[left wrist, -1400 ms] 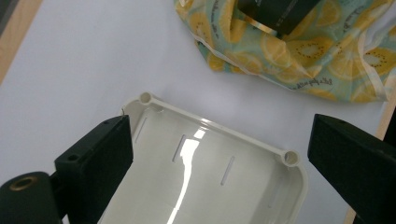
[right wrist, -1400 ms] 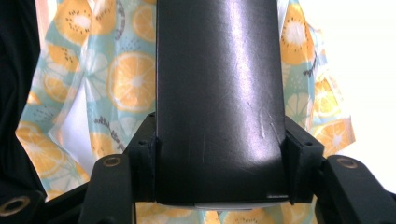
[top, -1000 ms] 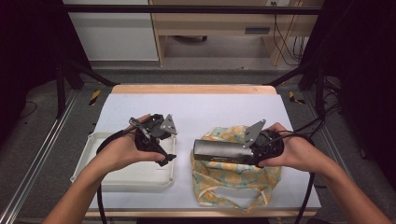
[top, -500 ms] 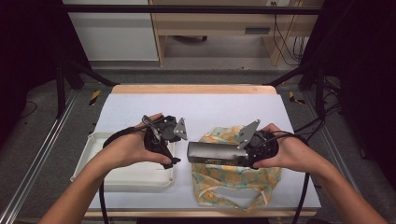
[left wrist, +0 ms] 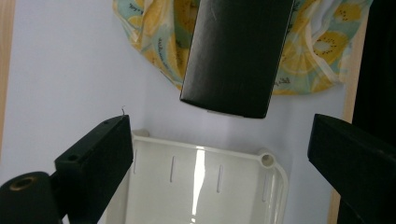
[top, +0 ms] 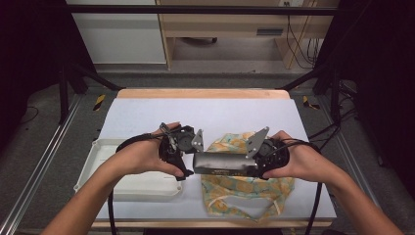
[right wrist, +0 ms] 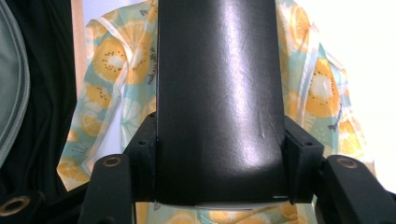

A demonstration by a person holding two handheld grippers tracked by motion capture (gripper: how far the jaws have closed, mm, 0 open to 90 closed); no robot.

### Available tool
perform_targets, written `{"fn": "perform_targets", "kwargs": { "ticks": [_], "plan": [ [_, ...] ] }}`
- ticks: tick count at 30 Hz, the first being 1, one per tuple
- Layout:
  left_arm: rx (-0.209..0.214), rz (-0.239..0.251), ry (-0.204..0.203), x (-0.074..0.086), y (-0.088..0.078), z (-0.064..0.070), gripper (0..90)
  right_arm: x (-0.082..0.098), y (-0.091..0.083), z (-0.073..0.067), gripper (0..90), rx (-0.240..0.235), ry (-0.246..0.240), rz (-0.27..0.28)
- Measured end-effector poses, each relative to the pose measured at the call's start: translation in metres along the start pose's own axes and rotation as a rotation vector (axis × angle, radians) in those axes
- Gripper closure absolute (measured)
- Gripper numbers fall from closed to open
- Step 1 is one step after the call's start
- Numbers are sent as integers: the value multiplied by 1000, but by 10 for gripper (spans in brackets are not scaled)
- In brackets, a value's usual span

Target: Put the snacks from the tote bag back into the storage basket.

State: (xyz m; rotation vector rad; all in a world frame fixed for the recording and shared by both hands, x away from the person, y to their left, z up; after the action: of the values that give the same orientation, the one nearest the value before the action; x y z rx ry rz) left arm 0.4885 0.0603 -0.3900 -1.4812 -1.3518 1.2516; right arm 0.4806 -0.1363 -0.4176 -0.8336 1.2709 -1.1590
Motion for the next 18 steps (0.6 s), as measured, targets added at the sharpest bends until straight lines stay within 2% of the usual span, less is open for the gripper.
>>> {"fn": "perform_targets", "kwargs": {
  "ticks": [5, 12, 18],
  "plan": [
    [17, -8, 23, -4, 4, 5, 76, -3, 2, -2, 433, -4, -1, 1],
    [33, -3, 43, -7, 8, 5, 135, -4, 5, -3, 433, -14, 7, 0],
    [52, -21, 71, -11, 16, 6, 150, -3, 8, -3, 432, -22, 17, -2]
  ]
}}
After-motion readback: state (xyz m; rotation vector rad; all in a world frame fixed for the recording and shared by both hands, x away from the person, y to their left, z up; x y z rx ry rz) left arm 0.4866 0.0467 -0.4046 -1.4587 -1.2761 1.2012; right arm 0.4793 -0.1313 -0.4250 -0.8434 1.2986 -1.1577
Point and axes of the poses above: each handheld gripper's, and its own axes: y roughly forward along the jaws, x roughly out of its underside, z roughly to its right, the point moved 9 cm from there along y, roughly forward along the jaws, and after that the axes turned 7 degrees about -z, right-handed, at the moved point
